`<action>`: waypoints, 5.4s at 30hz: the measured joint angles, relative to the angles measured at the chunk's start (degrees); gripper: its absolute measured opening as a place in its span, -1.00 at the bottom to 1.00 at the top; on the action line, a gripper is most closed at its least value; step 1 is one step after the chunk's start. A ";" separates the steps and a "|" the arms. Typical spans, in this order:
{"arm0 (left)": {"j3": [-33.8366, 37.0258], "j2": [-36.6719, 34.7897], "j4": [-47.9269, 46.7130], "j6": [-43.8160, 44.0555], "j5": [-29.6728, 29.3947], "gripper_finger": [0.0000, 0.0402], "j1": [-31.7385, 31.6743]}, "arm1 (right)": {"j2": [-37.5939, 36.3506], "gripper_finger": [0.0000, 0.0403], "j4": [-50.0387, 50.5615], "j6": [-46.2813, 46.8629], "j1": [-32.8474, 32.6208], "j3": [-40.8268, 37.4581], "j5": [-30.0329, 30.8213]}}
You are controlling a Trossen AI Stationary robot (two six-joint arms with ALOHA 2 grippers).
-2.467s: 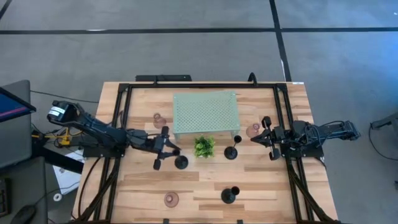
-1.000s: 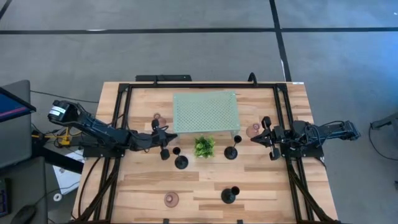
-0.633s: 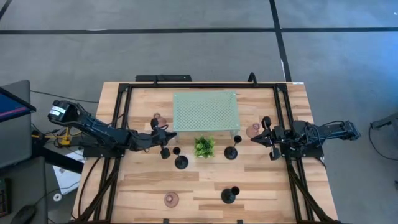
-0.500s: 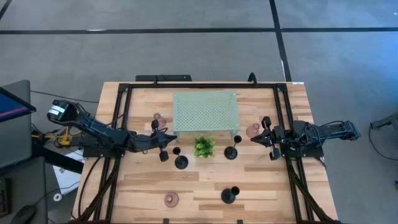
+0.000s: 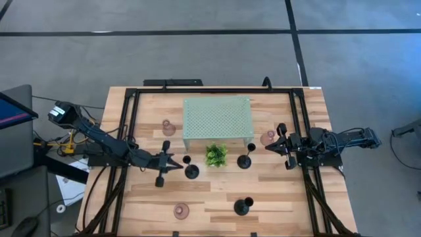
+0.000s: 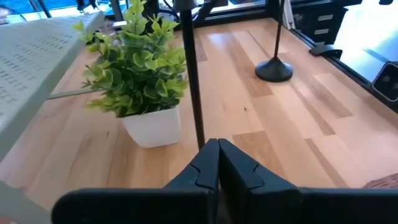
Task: Pick & Place candle stick holders
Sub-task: Put the middle black candle holder on the shelf, then put the top black candle holder on the shelf
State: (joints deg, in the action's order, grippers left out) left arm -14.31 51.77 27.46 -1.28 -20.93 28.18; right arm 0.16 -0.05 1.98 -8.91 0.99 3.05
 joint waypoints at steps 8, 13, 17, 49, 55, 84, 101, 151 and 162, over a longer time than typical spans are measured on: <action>0.00 0.82 5.13 1.00 0.30 -0.91 -2.76 | -0.01 -1.00 0.01 0.02 -0.01 0.00 0.00; 0.02 2.89 7.33 3.52 4.12 -0.70 -3.48 | -0.01 -1.00 0.00 0.02 0.00 0.00 0.00; 0.04 3.49 7.77 4.89 5.79 -0.51 -3.41 | 0.00 -1.00 0.00 0.02 0.00 0.00 0.00; -2.03 19.56 27.96 8.24 -0.30 -0.56 -3.21 | -0.02 -1.00 0.00 0.00 0.00 0.00 0.00; -2.04 19.54 28.16 11.03 -1.04 -0.91 -3.20 | -0.02 -1.00 0.00 0.00 0.00 0.00 0.00; -39.07 4.57 -21.39 -1.73 4.50 -0.93 -19.52 | 0.00 -1.00 0.33 -0.46 -0.01 0.02 -0.02; -53.07 23.37 -17.83 0.66 28.76 -0.93 -50.38 | -0.01 -1.00 0.41 -0.48 -0.01 0.02 -0.02; -49.88 30.27 -7.85 -2.52 25.00 -0.51 -52.52 | -0.02 -1.00 0.42 -0.50 -0.01 0.02 -0.02; -49.84 28.57 -8.52 -2.73 25.00 -0.06 -52.70 | -0.01 -1.00 0.44 -0.49 -0.02 0.02 -0.02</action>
State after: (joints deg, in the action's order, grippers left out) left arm -64.14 80.34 18.94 -4.01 4.08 -24.52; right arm 0.16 0.38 1.49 -8.93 1.02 3.03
